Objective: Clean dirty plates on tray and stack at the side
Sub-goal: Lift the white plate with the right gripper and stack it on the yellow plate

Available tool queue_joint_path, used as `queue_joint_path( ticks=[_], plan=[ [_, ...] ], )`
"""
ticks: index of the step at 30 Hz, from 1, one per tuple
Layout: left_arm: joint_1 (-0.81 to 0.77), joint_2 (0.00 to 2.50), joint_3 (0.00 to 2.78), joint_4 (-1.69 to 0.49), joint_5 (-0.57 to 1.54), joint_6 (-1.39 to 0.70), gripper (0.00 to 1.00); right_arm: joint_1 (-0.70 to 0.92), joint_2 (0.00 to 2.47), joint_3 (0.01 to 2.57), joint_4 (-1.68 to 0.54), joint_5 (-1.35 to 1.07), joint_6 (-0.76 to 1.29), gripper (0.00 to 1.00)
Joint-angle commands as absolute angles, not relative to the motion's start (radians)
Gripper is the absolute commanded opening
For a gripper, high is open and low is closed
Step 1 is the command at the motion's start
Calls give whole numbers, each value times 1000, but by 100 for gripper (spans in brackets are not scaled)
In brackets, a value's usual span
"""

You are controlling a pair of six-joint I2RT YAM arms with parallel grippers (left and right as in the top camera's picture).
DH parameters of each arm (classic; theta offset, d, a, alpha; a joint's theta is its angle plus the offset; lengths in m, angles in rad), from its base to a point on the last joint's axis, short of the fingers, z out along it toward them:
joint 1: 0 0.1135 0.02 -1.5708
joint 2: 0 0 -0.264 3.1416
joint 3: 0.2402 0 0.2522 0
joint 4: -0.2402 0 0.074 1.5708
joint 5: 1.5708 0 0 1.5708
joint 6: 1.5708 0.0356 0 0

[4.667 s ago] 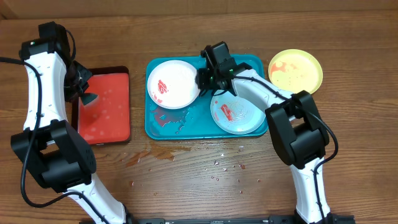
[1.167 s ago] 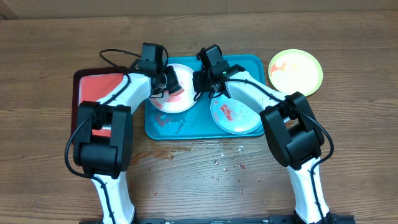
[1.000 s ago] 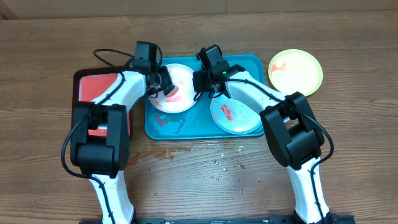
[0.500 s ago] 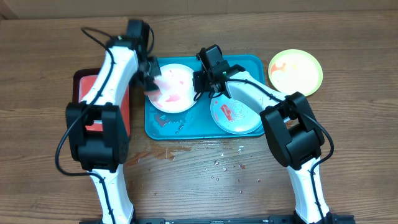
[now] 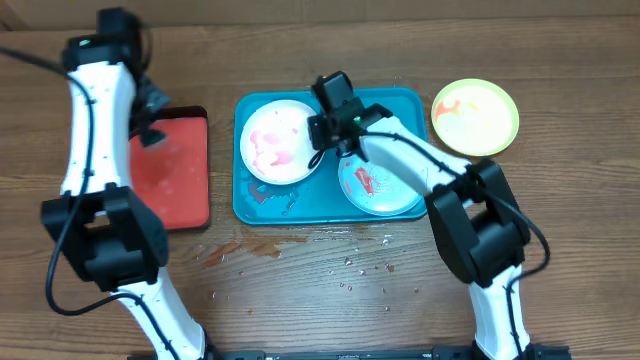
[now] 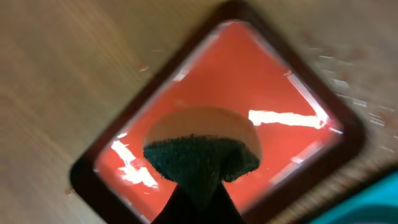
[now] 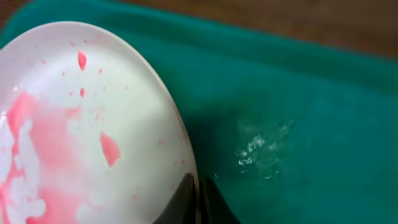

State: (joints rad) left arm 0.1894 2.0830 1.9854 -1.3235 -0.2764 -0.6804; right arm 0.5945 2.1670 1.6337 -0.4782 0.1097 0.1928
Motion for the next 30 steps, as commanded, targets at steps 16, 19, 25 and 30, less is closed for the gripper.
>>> queue_joint_path(
  ticks=[16,19,25,30],
  plan=[
    [237,2068,1787,-1245,-212,-714,4,912,1953,1638,20,1137,-1011,4],
    [237,2068,1787,-1245,-212,-714,4,920,1953,1638,29,1142,-1010,4],
    [237,2068,1787,-1252,-212,-711,4,884,1954,1637,-277,908,-466,4],
    [237,2068,1787,-1249,-188,-711,4,830,1943,1638,-366,1018,-565,4]
  ],
)
